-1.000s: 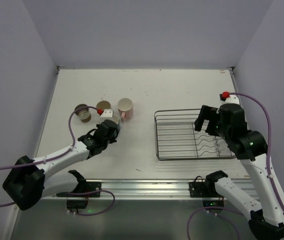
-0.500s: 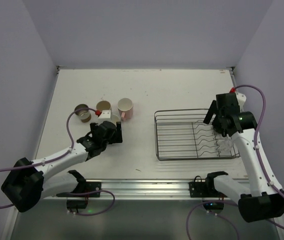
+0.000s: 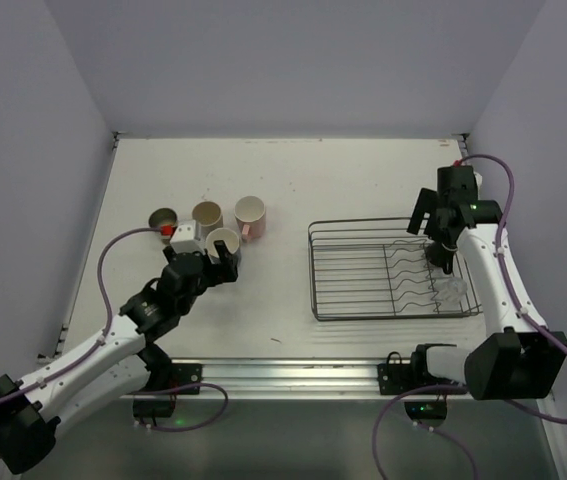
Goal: Unload the cups from the dish rack
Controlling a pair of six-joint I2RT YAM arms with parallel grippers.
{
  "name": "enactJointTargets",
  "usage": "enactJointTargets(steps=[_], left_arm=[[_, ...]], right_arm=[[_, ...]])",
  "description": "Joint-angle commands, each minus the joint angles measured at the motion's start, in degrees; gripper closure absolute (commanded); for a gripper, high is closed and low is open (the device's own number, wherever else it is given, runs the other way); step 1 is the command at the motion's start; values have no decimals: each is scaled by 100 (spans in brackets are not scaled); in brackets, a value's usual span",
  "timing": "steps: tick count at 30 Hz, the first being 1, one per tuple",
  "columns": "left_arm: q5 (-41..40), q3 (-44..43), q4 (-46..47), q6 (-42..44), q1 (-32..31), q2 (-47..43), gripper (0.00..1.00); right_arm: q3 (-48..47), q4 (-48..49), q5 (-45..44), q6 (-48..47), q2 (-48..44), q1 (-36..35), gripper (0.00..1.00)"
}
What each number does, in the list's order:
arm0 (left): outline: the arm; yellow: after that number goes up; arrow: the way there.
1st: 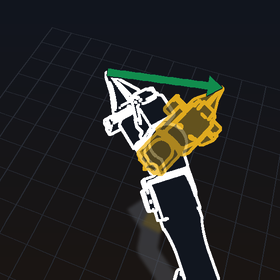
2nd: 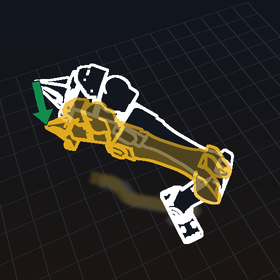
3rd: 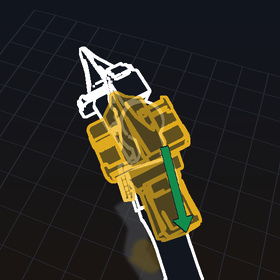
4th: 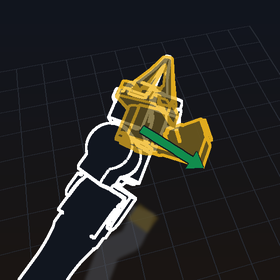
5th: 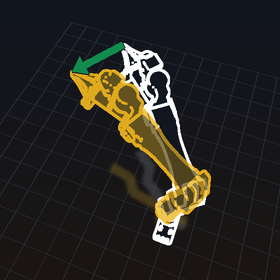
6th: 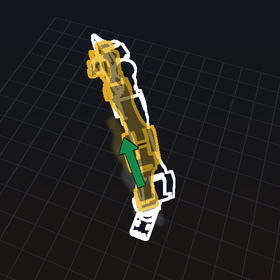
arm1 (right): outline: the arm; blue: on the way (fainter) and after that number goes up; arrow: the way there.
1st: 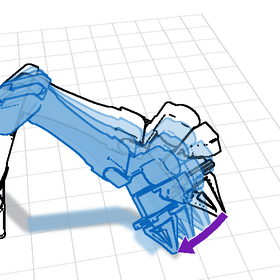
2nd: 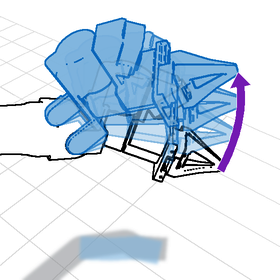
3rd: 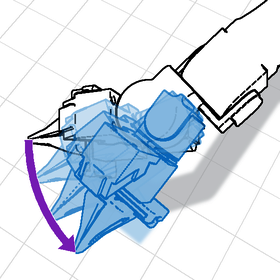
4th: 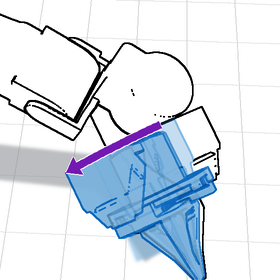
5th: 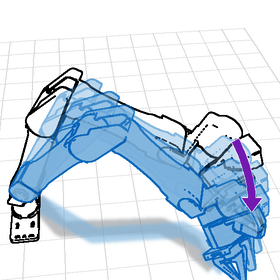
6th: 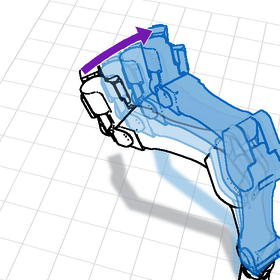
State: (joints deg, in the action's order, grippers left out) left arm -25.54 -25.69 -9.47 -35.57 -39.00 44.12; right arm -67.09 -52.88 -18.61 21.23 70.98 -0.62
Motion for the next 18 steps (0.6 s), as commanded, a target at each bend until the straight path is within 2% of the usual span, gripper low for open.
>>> enactJointTargets(steps=[1,4,7,9,13,18], left_arm=[[294,310,577,-134,33,-202,0],[567,451,824,-143,24,-106,0],[699,530,894,-82,24,-9,0],[708,609,1157,15,24,-17,0],[743,706,1273,103,24,-123,0],[972,688,1343,103,-54,-149,0]], right_arm=[[-270,375,289,-1006,153,27,1],[-226,585,234,-1288,188,429,1],[-435,456,953,-1332,538,921,1],[-550,340,1000,-1437,793,1011,1],[-603,506,965,-1850,1084,1134,7],[-639,692,1377,-2280,1260,1293,10]])
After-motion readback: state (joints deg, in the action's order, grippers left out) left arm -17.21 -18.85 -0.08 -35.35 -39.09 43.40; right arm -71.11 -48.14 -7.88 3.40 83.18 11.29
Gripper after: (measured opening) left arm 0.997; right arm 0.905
